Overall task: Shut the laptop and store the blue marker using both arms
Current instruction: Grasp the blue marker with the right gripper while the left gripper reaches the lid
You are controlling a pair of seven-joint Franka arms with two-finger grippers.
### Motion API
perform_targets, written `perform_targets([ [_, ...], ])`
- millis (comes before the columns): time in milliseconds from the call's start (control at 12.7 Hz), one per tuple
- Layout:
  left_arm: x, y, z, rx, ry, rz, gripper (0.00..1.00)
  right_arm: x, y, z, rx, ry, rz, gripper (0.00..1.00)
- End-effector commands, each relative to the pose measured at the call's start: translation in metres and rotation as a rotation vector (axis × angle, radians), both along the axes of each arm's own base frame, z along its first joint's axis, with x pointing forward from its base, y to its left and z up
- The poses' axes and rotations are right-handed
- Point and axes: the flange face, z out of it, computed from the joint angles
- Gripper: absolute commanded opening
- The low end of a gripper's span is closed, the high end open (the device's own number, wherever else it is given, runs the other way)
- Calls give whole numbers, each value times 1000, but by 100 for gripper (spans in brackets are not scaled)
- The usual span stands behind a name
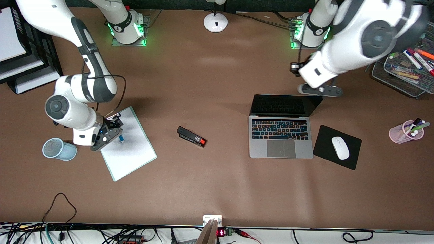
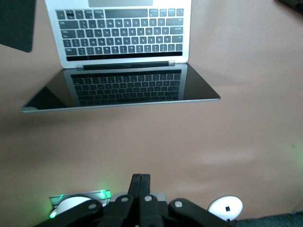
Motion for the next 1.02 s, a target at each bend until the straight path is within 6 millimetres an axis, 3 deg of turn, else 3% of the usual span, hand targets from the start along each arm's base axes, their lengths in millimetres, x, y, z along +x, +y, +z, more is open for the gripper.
perform_targets([
  [0,-52,-8,-23,40,-62,10,0,7,-1,-25,8,-36,93,64],
  [236,-71,-6,-55,56,-106,19,0,8,-5,-47,8,-33,100,59],
  [473,-85,-14,-107,52,-176,10,0,7,-6,-53,8,-20,98,54],
  [946,-57,-3,-153,20,-260,32,0,5,-8,-66,7,-4,91,47],
])
